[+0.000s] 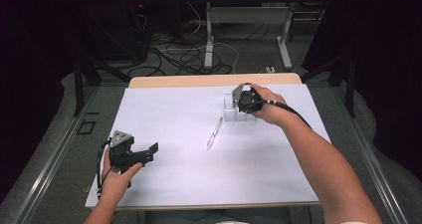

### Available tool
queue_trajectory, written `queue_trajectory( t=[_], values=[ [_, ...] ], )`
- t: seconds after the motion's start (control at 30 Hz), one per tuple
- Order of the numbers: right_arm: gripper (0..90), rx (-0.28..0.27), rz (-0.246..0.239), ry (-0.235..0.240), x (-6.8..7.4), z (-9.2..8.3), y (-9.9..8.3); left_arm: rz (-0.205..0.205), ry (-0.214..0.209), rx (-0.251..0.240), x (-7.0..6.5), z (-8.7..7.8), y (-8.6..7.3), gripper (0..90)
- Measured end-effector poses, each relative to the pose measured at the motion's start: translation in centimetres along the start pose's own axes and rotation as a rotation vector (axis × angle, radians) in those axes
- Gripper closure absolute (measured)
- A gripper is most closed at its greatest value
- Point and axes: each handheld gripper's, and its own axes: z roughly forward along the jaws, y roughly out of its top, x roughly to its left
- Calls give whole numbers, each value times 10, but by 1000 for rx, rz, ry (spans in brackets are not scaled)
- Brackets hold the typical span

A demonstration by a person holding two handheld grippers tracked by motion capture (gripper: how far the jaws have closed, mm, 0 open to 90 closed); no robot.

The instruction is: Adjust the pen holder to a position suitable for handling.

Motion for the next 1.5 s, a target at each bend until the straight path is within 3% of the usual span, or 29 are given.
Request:
queue_trajectory(
  t=[0.23,0.3,0.33,0.4,0.43,0.47,0.63,0.67,0.7,0.73,0.77,0.93,1.03,1.07,1.17,1.23,1.5],
  values=[
    [874,-5,2,6,3,-5,1,2,3,2,0,0,0,33],
    [874,-35,16,-14,4,-5,1,1,3,3,0,0,0,33],
    [873,-16,6,2,3,-8,1,1,4,2,0,0,0,33],
    [874,-13,4,-8,3,-11,1,0,5,2,0,0,0,33],
    [874,-38,19,-25,5,-10,1,-2,5,1,0,0,0,33],
    [873,-11,15,-12,5,-14,1,-4,4,0,0,0,0,34],
    [873,-26,20,-13,8,-18,1,-3,4,1,-1,0,0,33],
    [872,-7,20,0,9,-20,1,-2,4,1,-1,0,0,33],
    [872,-36,18,-21,11,-19,1,-1,4,2,-1,0,0,33],
    [872,34,13,24,11,-24,3,-1,4,2,-1,0,-1,33],
    [871,-2,15,6,13,-22,2,0,4,2,-1,0,-1,33],
    [871,-22,15,10,20,-24,3,0,3,1,-1,1,-1,33],
    [871,4,2,37,21,-26,5,1,4,2,-1,1,-1,33],
    [870,9,21,36,23,-26,5,1,3,2,-1,1,-1,33],
    [870,12,7,46,23,-26,5,2,2,1,-2,1,-1,33],
    [870,7,27,55,24,-25,5,2,2,3,-2,1,-1,33],
    [864,18,26,66,25,-18,6,2,1,4,-2,1,-1,33]
  ],
)
